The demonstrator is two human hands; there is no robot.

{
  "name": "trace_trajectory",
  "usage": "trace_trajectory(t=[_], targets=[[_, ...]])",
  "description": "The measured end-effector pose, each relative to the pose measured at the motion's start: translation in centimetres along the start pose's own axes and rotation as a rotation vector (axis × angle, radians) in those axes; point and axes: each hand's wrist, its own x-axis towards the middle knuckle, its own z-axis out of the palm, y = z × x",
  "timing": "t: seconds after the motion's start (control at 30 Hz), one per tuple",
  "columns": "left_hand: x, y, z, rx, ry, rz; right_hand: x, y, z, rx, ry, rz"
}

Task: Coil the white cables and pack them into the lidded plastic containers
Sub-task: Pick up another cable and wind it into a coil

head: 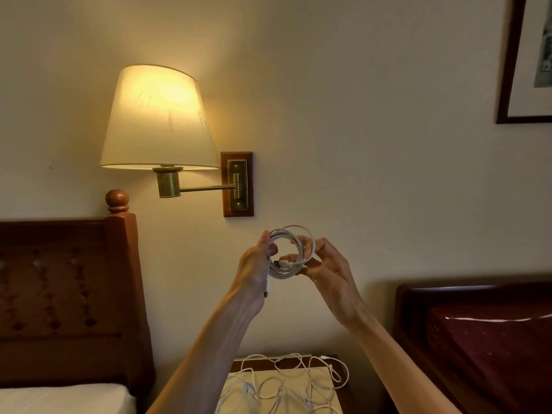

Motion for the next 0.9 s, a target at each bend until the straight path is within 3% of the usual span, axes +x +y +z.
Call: trace_trajectory(t=[0.47, 0.67, 0.9], targets=[[-0.1, -0.8, -0.2, -0.018, -0.032, -0.016, 0.1, -0.3, 0.3, -0.089, -0.085, -0.025], [0.1, -1.0, -0.2, -0.018, 0.001, -0.017, -0.1, 0.1, 0.1, -0.141, 0.016, 0.013], [0.4, 0.1, -0.6, -0.140, 0.027, 0.078, -2.4, 1.6, 0.0, -0.110, 0.091, 0.220]])
